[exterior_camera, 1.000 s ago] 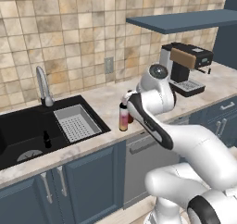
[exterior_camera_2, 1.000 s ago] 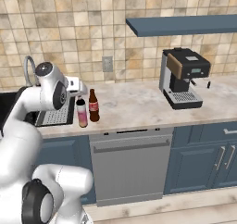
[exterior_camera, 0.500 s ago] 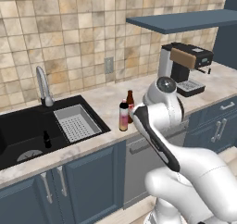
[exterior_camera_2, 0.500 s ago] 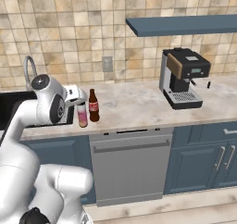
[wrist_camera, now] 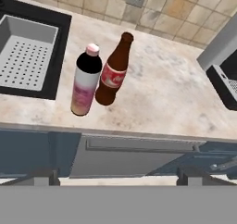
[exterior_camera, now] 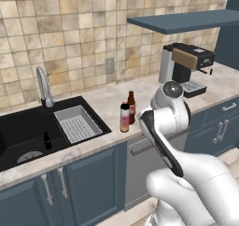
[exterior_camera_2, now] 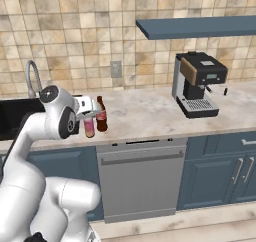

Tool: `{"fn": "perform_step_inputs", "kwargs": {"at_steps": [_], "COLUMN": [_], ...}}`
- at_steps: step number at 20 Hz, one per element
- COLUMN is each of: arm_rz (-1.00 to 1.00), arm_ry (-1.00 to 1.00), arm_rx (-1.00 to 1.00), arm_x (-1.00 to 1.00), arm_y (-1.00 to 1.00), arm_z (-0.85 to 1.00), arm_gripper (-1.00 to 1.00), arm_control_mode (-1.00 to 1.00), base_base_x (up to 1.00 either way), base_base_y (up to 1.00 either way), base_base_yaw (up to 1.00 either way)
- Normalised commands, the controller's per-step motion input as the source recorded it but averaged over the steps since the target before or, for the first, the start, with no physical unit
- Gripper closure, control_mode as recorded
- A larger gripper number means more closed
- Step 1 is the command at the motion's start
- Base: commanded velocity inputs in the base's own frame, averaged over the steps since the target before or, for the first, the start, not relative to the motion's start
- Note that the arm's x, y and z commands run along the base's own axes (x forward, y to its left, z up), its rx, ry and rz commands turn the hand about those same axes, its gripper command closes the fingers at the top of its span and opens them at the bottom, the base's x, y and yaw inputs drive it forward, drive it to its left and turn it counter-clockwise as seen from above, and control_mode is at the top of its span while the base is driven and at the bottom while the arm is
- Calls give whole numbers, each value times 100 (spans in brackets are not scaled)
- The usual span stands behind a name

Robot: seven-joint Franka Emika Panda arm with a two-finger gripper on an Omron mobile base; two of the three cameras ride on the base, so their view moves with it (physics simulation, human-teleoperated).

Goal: Place the large bottle from the dining counter next to the other large bottle outside the sink, and place the small bottle from the dining counter next to the other small bottle inside the sink.

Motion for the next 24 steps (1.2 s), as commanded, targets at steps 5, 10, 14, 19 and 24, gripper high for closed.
{"fn": "perform_step_inputs", "kwargs": {"at_steps": [5, 10, 14, 19, 24], "arm_rz": [-2, 0, 0, 0, 0], "arm_ry": [0, 0, 0, 0, 0], "arm_rx": [1, 0, 0, 0, 0], "arm_x": [0, 0, 0, 0, 0], "arm_y": [-17, 0, 0, 0, 0], "arm_z": [-3, 0, 0, 0, 0], "arm_gripper": [-100, -100, -100, -100, -100], "arm_control_mode": [100, 100, 100, 100, 100], "base_base_x": [0, -37, -70, -45, -3], "base_base_y": [-4, -10, 0, 0, -3], "base_base_yaw": [0, -2, -5, -29, -53]}}
